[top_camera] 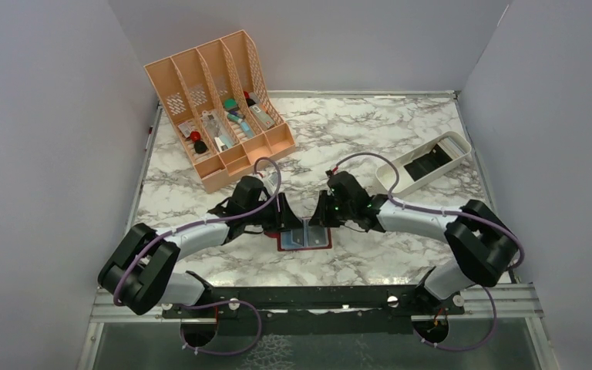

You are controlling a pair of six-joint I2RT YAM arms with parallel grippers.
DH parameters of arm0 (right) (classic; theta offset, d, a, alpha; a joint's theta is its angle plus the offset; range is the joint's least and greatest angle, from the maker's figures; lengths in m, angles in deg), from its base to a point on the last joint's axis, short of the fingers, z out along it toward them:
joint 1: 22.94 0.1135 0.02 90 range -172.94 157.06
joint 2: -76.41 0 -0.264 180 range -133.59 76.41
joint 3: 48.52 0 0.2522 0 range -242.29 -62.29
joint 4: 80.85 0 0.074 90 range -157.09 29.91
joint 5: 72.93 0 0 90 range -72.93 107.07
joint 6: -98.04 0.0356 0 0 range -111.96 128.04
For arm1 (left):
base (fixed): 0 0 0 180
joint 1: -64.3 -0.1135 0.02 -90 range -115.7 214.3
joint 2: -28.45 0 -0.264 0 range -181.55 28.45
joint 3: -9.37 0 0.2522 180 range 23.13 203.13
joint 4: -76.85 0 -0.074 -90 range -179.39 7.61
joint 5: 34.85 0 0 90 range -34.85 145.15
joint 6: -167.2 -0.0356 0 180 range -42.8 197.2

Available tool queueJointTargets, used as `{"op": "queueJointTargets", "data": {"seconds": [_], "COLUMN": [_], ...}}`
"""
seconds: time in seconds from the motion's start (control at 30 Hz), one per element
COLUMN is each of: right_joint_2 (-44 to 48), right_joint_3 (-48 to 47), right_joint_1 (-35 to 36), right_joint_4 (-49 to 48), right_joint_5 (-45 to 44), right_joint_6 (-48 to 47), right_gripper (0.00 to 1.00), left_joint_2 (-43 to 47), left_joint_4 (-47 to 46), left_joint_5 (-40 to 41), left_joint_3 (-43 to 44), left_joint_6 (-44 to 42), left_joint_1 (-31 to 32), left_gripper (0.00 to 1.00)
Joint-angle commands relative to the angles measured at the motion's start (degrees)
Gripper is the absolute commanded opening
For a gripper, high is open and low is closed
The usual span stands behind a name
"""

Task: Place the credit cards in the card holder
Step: Turn over the card slot in the card holder.

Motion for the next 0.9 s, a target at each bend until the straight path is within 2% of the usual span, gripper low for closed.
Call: {"op": "queueJointTargets", "data": {"seconds": [0.0, 0.07, 0.27, 0.47, 0.53, 0.67, 0.87], "right_joint_2": [6.4, 10.5, 20.1, 19.8, 19.1, 17.6, 9.2], "right_joint_3": [1.5, 2.4, -2.5, -5.7, -7.5, -10.1, -14.6], "right_joint_1": [0.4, -0.1, -4.0, -8.3, -12.3, -21.8, -30.8], "right_joint_4": [5.0, 6.0, 11.2, 6.9, 7.2, 8.6, 13.9], "right_joint_5": [-11.9, -18.3, -35.7, -47.9, -44.8, -29.6, -25.4], "right_joint_6": [-3.4, -4.9, -13.3, -26.8, -29.5, -34.1, -37.4], "right_gripper": [0.24, 0.31, 0.38, 0.57, 0.59, 0.61, 0.61], "left_joint_2": [-1.5, -2.0, -4.5, -7.1, -6.5, -6.0, -2.1], "left_joint_4": [-4.5, -4.9, -5.1, -5.3, -3.2, 1.8, 11.3], "left_joint_5": [-4.0, -4.2, -3.8, -4.4, -3.5, -1.6, 4.5], "left_joint_3": [2.3, 3.1, 6.0, 8.2, 9.3, 11.8, 15.8], "left_joint_6": [0.3, 0.2, -0.2, -0.6, -2.0, -4.7, -9.5], "left_joint_1": [1.3, 2.0, 4.3, 5.5, 5.5, 5.5, 5.5], "left_gripper": [0.45, 0.46, 0.48, 0.49, 0.49, 0.51, 0.52]}}
